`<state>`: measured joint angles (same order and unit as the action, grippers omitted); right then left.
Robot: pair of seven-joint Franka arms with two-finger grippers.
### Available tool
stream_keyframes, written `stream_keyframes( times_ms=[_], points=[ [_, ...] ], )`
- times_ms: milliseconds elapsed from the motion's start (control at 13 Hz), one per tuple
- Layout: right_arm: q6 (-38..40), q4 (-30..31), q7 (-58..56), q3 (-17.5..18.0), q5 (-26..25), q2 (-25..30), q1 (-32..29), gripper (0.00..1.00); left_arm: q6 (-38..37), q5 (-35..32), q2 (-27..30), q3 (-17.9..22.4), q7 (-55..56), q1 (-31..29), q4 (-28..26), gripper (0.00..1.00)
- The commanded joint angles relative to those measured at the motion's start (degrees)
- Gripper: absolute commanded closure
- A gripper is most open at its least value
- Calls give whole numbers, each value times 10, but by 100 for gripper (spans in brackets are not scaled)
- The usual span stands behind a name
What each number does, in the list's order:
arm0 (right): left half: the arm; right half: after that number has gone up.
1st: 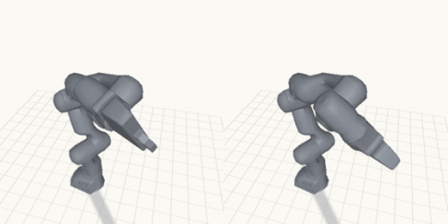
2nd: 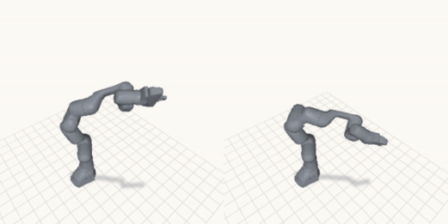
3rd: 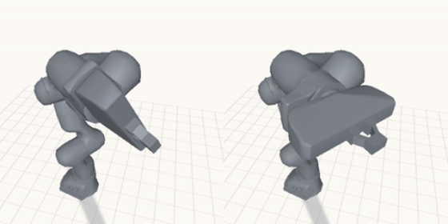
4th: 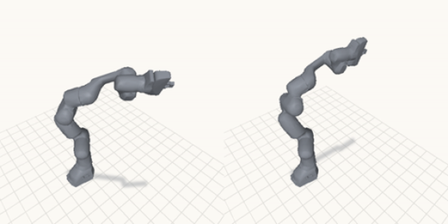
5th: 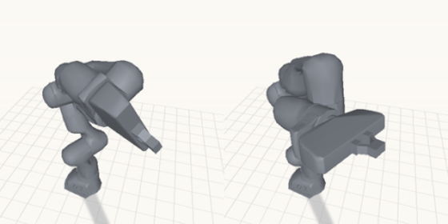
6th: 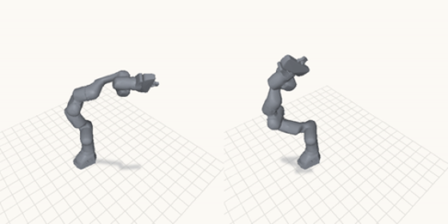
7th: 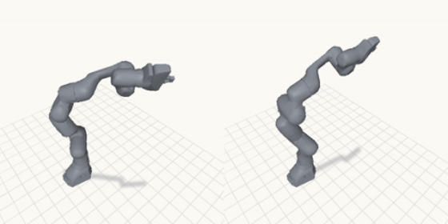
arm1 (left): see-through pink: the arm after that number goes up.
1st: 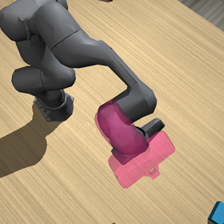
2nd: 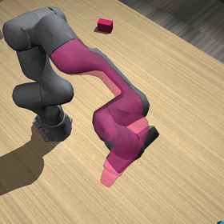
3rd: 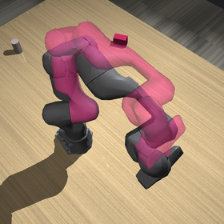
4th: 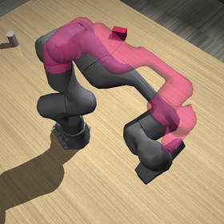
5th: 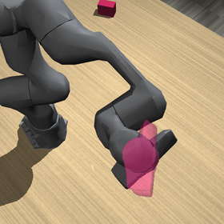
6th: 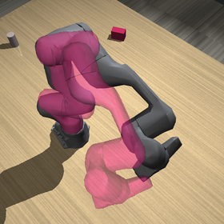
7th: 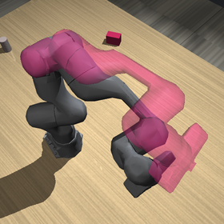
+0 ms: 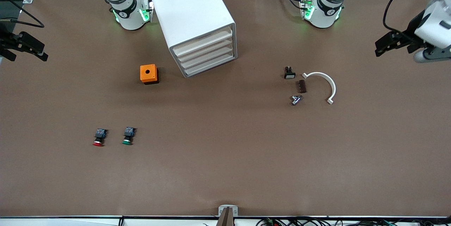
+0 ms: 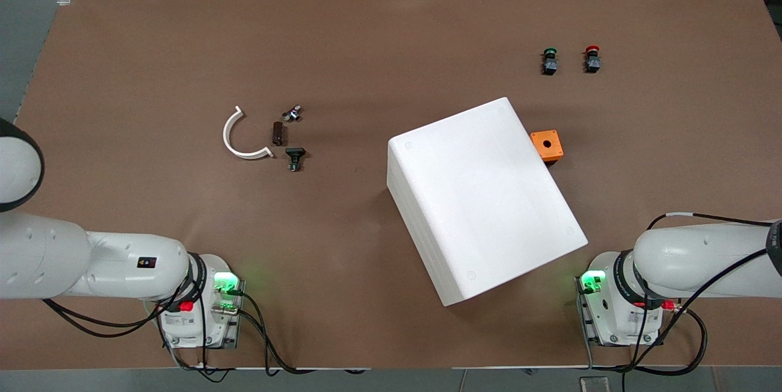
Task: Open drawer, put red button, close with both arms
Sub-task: 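Reach the left gripper to the drawer while the right gripper reaches the button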
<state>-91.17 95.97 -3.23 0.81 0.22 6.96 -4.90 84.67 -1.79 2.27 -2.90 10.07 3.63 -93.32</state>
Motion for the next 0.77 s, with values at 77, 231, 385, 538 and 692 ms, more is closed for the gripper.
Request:
stream_keyframes(
  times_ms=[77, 231, 385, 538, 692],
  points=[
    [0, 8, -9, 1, -1, 10, -2, 0, -9, 10, -76, -4, 11, 36, 25, 0],
    [6, 5, -4, 2, -2, 9, -2, 0, 19, 47, -121, -5, 85, 43, 25, 0],
    [20, -8, -1, 1, -2, 5, -4, 0, 50, 82, -165, -18, 199, 52, 26, 0],
    [17, -13, -8, 1, -7, -11, -3, 0, 63, 117, -216, -23, 341, 81, 28, 0],
    [1, -25, -9, 1, -12, -67, -3, 0, 88, 136, -270, -24, 494, 120, 46, 0]
  ],
)
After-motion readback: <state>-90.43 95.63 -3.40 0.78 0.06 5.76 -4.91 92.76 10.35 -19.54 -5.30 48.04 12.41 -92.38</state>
